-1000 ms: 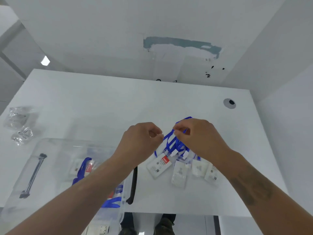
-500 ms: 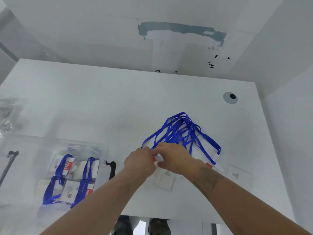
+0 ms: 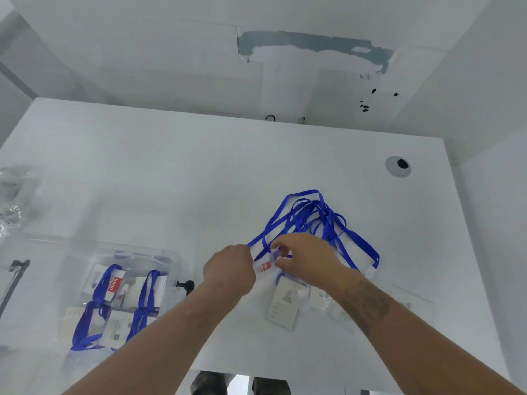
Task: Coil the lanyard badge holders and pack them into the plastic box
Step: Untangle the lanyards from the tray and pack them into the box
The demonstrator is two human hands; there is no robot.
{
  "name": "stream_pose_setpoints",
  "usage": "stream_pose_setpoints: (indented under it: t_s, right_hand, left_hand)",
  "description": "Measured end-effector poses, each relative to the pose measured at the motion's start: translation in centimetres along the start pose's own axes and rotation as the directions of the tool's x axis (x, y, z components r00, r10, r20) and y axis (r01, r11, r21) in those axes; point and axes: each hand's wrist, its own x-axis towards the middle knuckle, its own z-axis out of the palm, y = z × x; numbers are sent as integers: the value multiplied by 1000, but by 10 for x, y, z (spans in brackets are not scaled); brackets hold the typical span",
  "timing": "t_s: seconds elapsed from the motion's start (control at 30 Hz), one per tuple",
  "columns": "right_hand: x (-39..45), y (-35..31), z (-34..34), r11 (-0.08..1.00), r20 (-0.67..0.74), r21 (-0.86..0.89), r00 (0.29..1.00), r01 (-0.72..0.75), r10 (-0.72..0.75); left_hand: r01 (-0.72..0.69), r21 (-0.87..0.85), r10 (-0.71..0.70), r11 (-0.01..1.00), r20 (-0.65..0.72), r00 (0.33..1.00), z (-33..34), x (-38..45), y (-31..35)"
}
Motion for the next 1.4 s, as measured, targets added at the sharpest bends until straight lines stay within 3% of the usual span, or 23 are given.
stream_pose_setpoints:
  t_s: [0.07,0.13,0.23,0.33,0.43,0.53,0.63,0.73,0.8,0.9,0.97,1.03,1.1,1.2,1.3,1.37,1.4]
  right_hand:
    - [-3,9,-20,996,-12,85,1000,-20,21]
    - [-8,19,-42,977,-53,212,998,-27,39]
    - [-19,28,-74,887,-66,462,997,-15,51]
    - [-32,33,-99,768,-125,641,989,16,84]
    - [-39,40,-102,661,-240,748,951,53,195]
    - [-39,32,-89,634,-300,772,906,46,298]
    - [-37,-2,-74,804,-217,591,945,-73,246]
    - [-42,-37,-78,979,-143,188,984,-78,106]
    - [-50,-49,-92,998,-133,55,990,-43,50]
    - [-63,-49,-121,1000,-176,29,984,0,5]
    - [-67,-43,-143,996,-256,82,967,35,-13]
    - [-64,-32,-162,983,-329,172,944,67,-7]
    - [-57,-20,-172,962,-352,260,936,83,14]
    - [-47,-14,-168,832,-341,537,938,136,67]
    - [-44,-18,-137,646,-237,761,951,56,197]
    - [-48,-30,-110,685,-178,728,968,9,177]
    - [-53,-36,-100,728,-161,685,978,16,130]
  left_hand:
    - [-37,-148,33,988,-28,999,-20,0,1]
    - [-92,-407,69,909,-71,995,-43,-1,2]
    - [-131,-772,121,622,-71,990,-75,-8,3]
    - [-97,-912,166,397,-33,986,-97,-10,3]
    - [32,-994,247,101,56,967,-112,-10,5]
    - [112,-993,333,-46,90,939,-120,-12,15]
    - [96,-992,378,-81,59,924,-119,-14,32]
    - [-37,-999,306,-5,-37,951,-114,-15,51]
    - [-204,-965,205,163,-169,964,-111,-13,57]
    - [-436,-740,200,512,-390,899,-109,-7,53]
    - [-489,-563,291,666,-408,865,-111,-7,45]
    - [-472,-526,356,708,-312,881,-117,-11,38]
    - [-396,-647,407,652,-142,902,-124,-19,31]
    - [-165,-896,508,411,76,858,-133,-31,22]
    - [-11,-996,481,85,31,876,-133,-35,20]
    - [-22,-998,364,-65,-44,931,-133,-31,20]
    - [-75,-996,285,-49,-85,955,-133,-28,20]
